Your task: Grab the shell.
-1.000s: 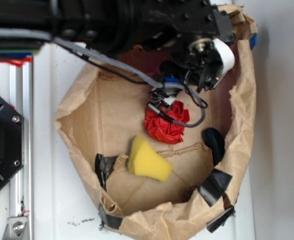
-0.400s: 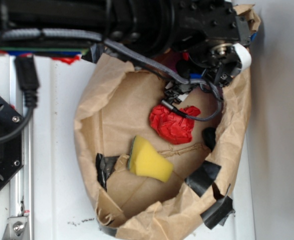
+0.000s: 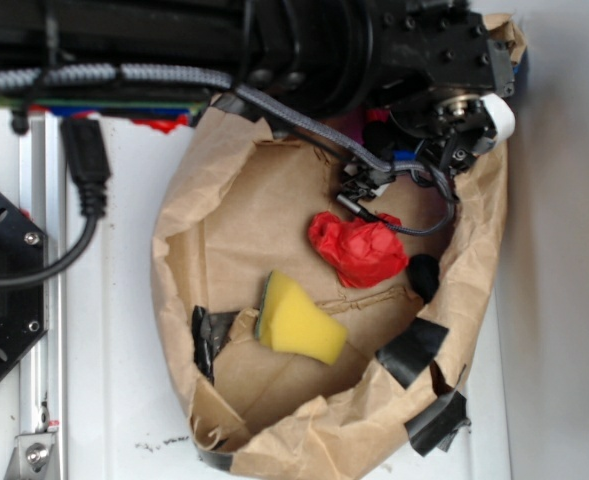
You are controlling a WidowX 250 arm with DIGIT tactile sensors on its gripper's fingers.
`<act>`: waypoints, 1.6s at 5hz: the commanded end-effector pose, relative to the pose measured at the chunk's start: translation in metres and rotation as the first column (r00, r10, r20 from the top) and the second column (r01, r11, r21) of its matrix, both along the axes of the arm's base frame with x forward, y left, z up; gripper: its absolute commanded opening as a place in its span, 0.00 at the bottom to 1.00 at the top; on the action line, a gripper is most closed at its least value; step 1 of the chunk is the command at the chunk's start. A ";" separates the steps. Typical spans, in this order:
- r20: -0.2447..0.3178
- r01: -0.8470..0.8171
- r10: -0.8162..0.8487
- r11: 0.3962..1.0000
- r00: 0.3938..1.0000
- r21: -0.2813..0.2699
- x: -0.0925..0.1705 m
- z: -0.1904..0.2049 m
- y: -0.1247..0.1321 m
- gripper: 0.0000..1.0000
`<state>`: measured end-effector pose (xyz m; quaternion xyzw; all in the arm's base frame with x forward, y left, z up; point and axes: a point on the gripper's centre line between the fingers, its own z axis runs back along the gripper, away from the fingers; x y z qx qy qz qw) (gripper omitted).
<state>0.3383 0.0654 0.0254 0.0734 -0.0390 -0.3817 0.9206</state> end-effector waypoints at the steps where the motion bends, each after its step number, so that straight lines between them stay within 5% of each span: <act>1: 0.072 0.010 -0.007 0.999 0.997 -0.030 -0.006 0.037 -0.006 0.00; 3: 0.049 -0.018 0.030 0.975 0.998 -0.222 -0.045 0.123 -0.015 0.00; 4: 0.025 -0.198 0.209 0.953 0.978 -0.229 -0.048 0.157 -0.028 0.00; 6: -0.064 -0.542 0.544 0.808 0.837 -0.230 -0.057 0.190 -0.041 0.00; 7: -0.136 -0.577 0.561 0.792 0.817 -0.200 -0.057 0.188 -0.048 0.00; 8: -0.121 -0.577 0.564 0.795 0.817 -0.189 -0.058 0.185 -0.049 0.00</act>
